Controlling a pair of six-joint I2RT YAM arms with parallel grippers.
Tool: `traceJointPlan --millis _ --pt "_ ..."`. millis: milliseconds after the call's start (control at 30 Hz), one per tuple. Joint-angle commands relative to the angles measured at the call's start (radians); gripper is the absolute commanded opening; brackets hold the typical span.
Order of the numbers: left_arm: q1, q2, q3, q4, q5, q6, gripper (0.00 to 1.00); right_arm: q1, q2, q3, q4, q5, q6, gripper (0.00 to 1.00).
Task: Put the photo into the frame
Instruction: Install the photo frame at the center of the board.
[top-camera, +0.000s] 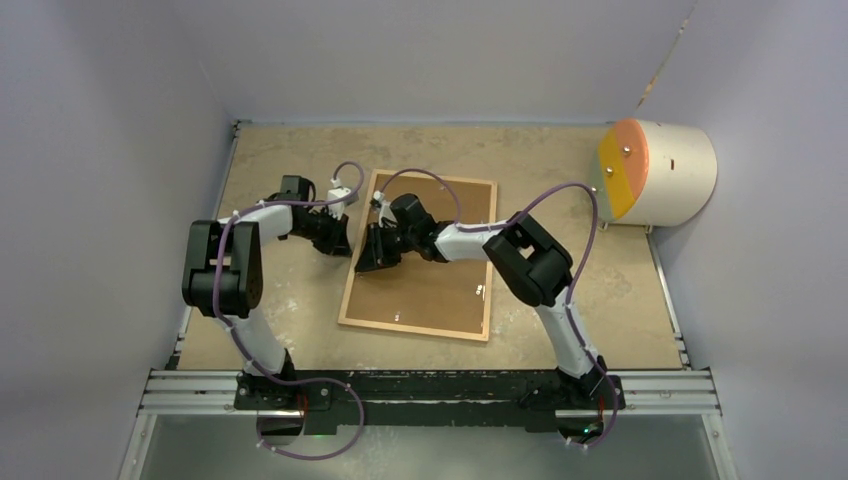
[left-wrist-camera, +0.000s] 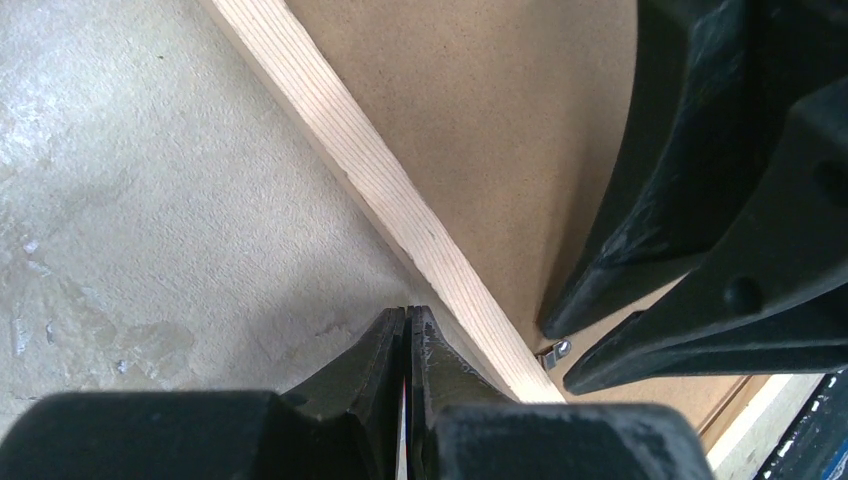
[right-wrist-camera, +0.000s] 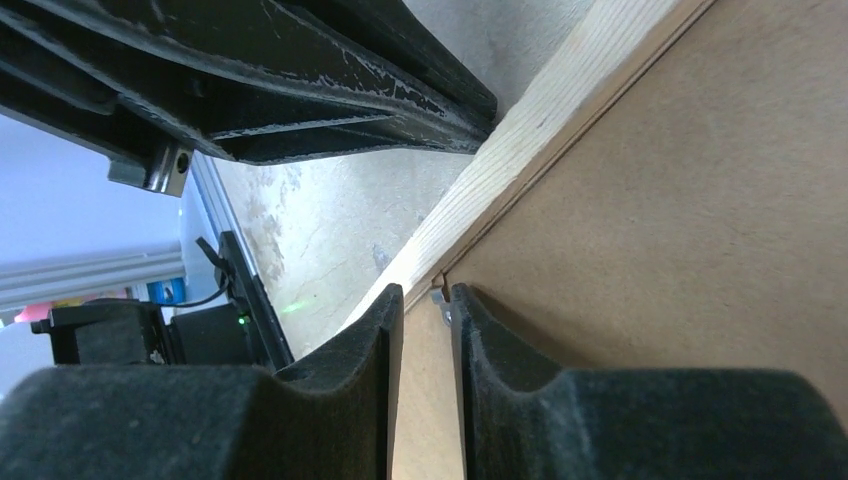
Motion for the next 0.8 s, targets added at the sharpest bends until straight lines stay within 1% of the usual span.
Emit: traceJointPlan --millis 0,400,600,700,767 --pt "0.006 0.009 0.029 0.003 0.037 -0.001 0.05 0.017 0.027 0.027 -0.006 0.014 -0.020 0.27" --pt "0.006 0.005 0.019 0.008 0.034 0.005 0.04 0.037 0.050 0.039 0.004 0.001 -0.016 0.25" --pt "0.006 0.001 0.026 0.003 0.031 0.003 0.04 0.030 0.025 0.034 -0.024 -0.019 -0.013 0.25" --pt "0.010 -0.002 0.047 -0.004 0.021 -0.004 0.05 -0.004 -0.009 0.046 -0.031 -0.016 -0.013 0.27" --pt "0.026 -0.001 0.071 0.004 0.022 -0.029 0.10 -0.041 -0.037 0.053 -0.031 -0.023 -0.011 0.32"
